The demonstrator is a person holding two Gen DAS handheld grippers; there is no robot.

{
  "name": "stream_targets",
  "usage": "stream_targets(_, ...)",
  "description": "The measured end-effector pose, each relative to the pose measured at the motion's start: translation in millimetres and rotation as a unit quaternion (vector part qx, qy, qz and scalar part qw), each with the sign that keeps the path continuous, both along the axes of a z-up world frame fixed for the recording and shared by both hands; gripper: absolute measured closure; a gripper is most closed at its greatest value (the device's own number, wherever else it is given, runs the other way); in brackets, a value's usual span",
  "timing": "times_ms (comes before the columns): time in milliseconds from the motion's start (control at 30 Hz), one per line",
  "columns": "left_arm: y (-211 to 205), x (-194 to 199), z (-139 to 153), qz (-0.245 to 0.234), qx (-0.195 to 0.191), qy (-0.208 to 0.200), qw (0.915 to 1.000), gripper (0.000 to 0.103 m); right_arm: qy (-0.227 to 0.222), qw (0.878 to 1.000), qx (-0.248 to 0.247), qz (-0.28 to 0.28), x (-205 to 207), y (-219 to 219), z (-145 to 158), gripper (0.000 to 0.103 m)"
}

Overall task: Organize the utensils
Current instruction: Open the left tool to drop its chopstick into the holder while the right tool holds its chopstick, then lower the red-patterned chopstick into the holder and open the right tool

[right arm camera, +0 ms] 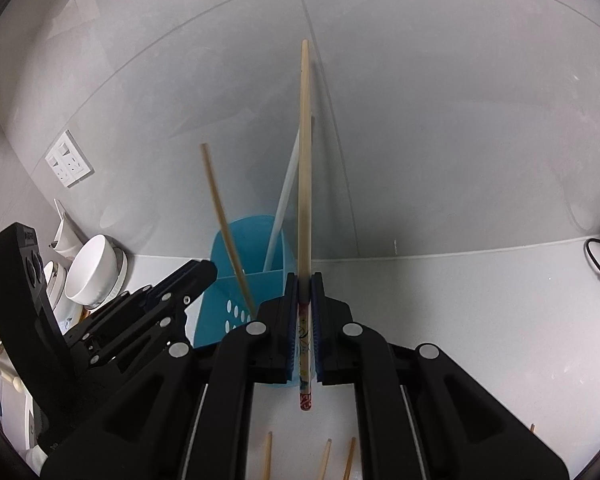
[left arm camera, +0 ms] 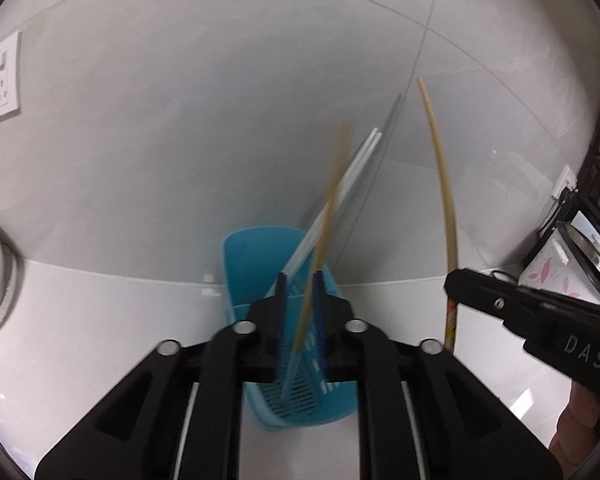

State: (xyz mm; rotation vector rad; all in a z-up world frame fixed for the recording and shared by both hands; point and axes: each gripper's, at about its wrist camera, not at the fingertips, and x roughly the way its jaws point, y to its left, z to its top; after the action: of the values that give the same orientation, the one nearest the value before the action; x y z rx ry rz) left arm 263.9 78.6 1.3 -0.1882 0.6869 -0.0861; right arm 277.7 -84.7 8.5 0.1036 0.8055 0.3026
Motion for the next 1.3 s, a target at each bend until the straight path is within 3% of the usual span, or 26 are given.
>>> stream_targets(67,3.0,-1.9,2.6,0.015,0.009,0.018,0.9997,0.063,-0.002,1.000,0.002,0.002,-1.2,-0.9,2.3,0.097)
stream_targets(200,8.5,-11.4,12.5,0.033,0.013,0.036,0.9987,0.047,-0.003,1.000,0.013,0.007,-1.6,0.2,6.1,0.097)
stream_targets(233,10.2,-13.5,14.0,0.037,0.012,0.039,0.9985,0.038,-0.003,1.000,0.015,0.010,-1.2,0.5,6.8,0.097)
stream_targets(533,30.3,-24.1,18.7,0.060,0.010,0.046,0.9971,0.007,-0.021,0.998,0.038,0.033,-0.3,16.9,14.2,0.097)
stream_targets(700,37.6,-24.3,20.1,0.077,0.023,0.044,0.9958,0.006,-0.028,0.998,0.039,0.039,4.5,27.5,8.9,0.097)
stream_targets(1067,54.2,-25.9,9.2,0.075,0.010,0.060,0.9953,0.006,-0.065,0.996,0.040,0.035,10.0,40.4,-9.2,0.097)
stream_targets(1300,58.3,-28.0,2.8,0.075,0.022,0.067,0.9947,0.006,-0.058,0.997,0.047,0.035,11.1,44.4,-24.0,0.097)
